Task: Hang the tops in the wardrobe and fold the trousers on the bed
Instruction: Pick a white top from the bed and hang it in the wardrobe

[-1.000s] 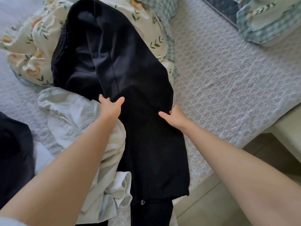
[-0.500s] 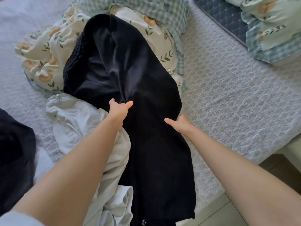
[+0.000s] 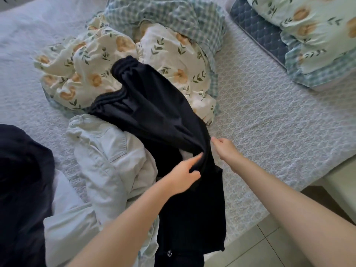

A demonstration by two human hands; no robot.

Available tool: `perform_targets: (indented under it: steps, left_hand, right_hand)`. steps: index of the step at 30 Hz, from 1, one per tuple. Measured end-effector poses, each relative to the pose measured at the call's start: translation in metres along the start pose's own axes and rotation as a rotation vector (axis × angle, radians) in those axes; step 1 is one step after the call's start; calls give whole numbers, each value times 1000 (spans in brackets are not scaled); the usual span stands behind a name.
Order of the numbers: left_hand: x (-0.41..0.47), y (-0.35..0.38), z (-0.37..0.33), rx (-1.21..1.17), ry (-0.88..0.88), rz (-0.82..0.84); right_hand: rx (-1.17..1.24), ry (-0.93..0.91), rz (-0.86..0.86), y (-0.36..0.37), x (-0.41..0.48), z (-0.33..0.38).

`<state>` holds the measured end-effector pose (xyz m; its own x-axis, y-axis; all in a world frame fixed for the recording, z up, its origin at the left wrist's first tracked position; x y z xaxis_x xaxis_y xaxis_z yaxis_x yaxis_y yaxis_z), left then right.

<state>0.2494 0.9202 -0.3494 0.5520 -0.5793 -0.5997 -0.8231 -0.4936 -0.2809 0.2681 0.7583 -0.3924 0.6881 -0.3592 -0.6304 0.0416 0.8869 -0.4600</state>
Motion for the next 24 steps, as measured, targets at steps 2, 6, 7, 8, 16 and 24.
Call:
perform_targets:
  steps: [2, 6, 7, 8, 16, 24]
  left_hand:
    - [-20, 20, 3, 41, -20, 81]
    - [-60, 42, 0, -7, -69, 184]
    - [-68, 46, 2, -26, -79, 201]
    - [-77, 49, 2, -43, -83, 213]
    - [-110, 14, 43, -255, -192, 51]
    - [-143, -68, 74, -935, -377, -404]
  right_hand:
    - [3, -56, 114, 9, -23, 18]
    - [-25, -83, 341, 50, -61, 27]
    - [-36, -100, 345, 57, -68, 28]
    - [-34, -121, 330, 62, -74, 30]
    - [78, -304, 306, 66, -124, 73]
    - [54, -430, 417, 79, -184, 95]
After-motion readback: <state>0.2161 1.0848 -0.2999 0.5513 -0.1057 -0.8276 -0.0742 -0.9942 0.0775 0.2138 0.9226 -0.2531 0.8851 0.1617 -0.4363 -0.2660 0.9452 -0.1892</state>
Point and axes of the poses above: each hand's wrist, its own x-axis towards the middle knuckle, its own y-axis out of the palm, z = x × y, the point moved 9 cm from there along x, towards the middle knuckle, and after that the axes turned 2 degrees about -y, right-handed, at the moved point
